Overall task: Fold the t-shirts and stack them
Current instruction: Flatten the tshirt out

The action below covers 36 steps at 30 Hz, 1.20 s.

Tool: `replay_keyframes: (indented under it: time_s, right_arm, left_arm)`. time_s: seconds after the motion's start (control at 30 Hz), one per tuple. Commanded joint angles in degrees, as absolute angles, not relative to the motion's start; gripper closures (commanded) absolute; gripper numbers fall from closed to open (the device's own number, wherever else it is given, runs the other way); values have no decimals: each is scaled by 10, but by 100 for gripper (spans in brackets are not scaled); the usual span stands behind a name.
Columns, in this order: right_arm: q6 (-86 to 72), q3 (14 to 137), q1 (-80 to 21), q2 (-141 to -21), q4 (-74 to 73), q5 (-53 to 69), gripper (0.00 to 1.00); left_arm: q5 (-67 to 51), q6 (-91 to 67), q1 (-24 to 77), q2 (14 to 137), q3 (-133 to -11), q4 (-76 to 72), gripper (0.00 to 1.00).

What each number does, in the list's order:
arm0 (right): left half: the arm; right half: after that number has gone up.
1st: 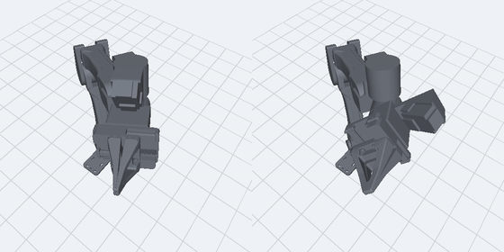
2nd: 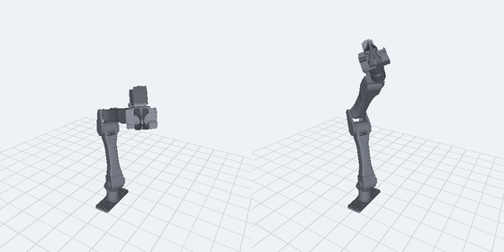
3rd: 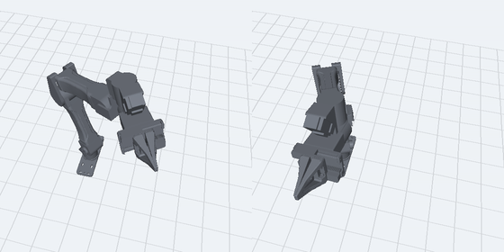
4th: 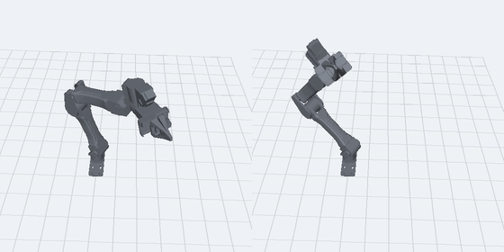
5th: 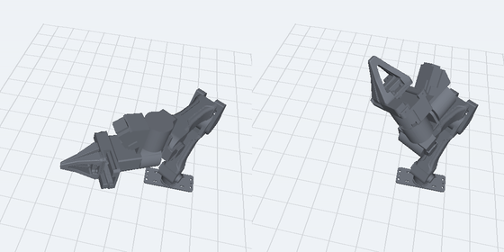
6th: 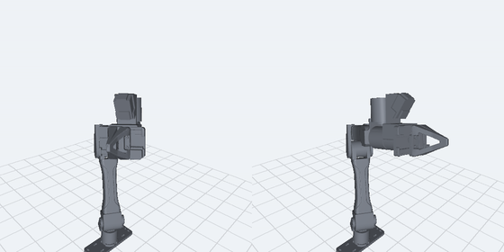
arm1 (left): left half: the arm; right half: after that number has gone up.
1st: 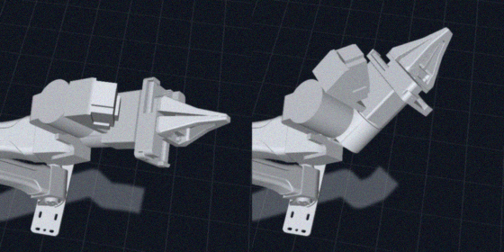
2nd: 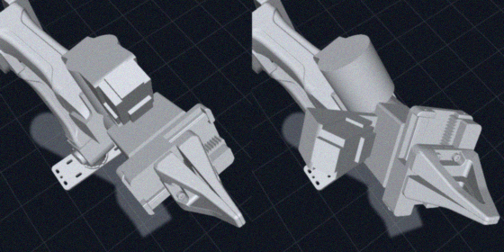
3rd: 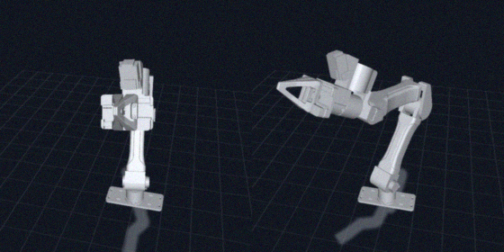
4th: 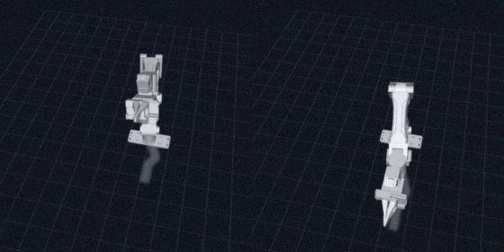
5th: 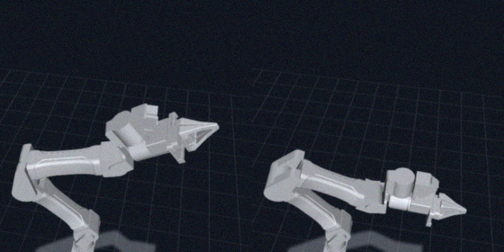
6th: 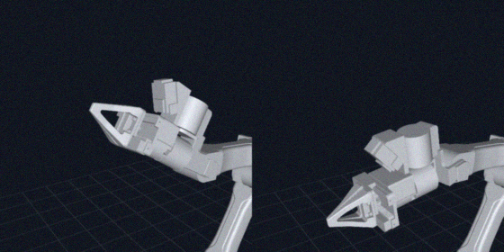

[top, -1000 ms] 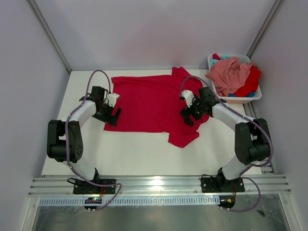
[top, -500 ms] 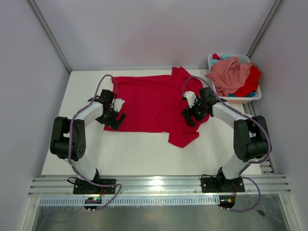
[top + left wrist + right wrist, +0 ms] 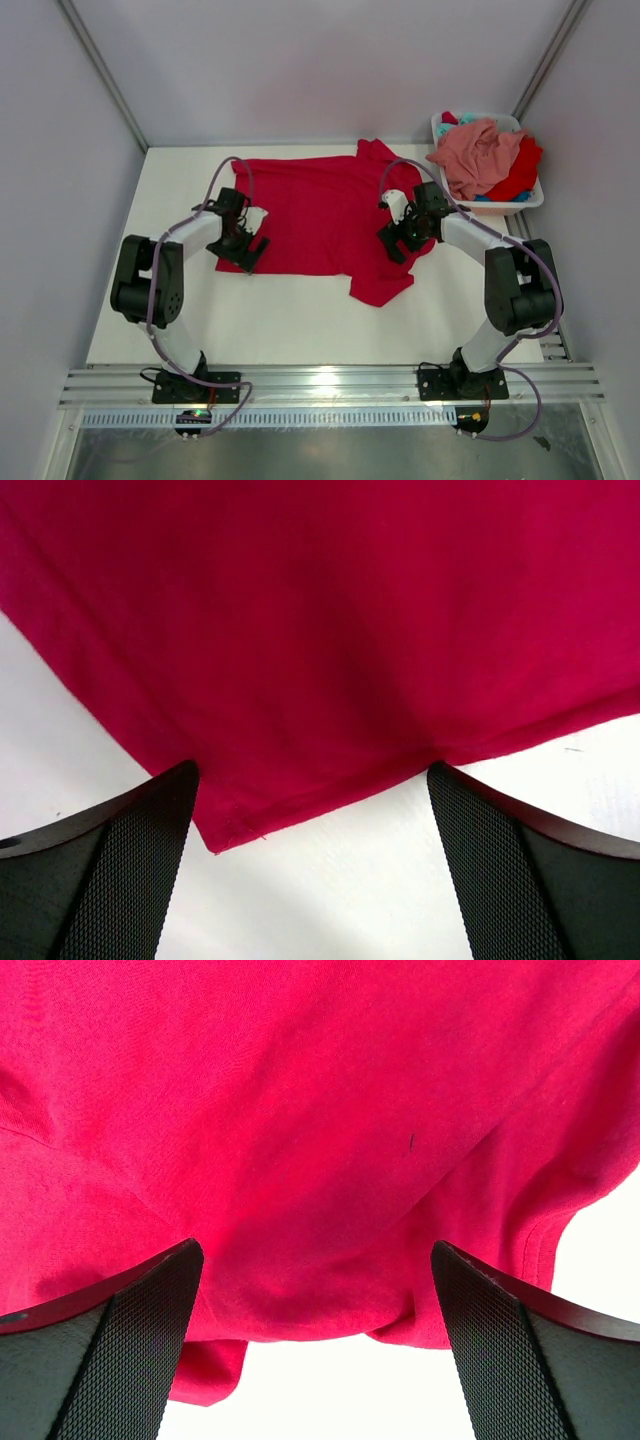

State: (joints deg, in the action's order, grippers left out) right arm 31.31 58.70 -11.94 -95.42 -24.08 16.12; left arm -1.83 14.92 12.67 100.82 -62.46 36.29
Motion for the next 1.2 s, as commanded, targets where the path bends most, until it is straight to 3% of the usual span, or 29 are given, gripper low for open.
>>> replay_keyframes:
  time_s: [0.0,0.53,0.9,1.17]
  right_arm:
    - [310,586,-119,-952,-225,163,1]
    - [328,622,-119,-942,-256,173,1]
    - [308,743,-115,-919,-296,174,1]
    - [277,758,-114,-967,-288,187,1]
  left_arm:
    - [-69,145,127,1035,-635,322,2]
    - [-85,156,127,1050,-629,329,2]
    - [-112,165,127,935,-541,402,4]
    - [-91,168,127,889,-513,414,4]
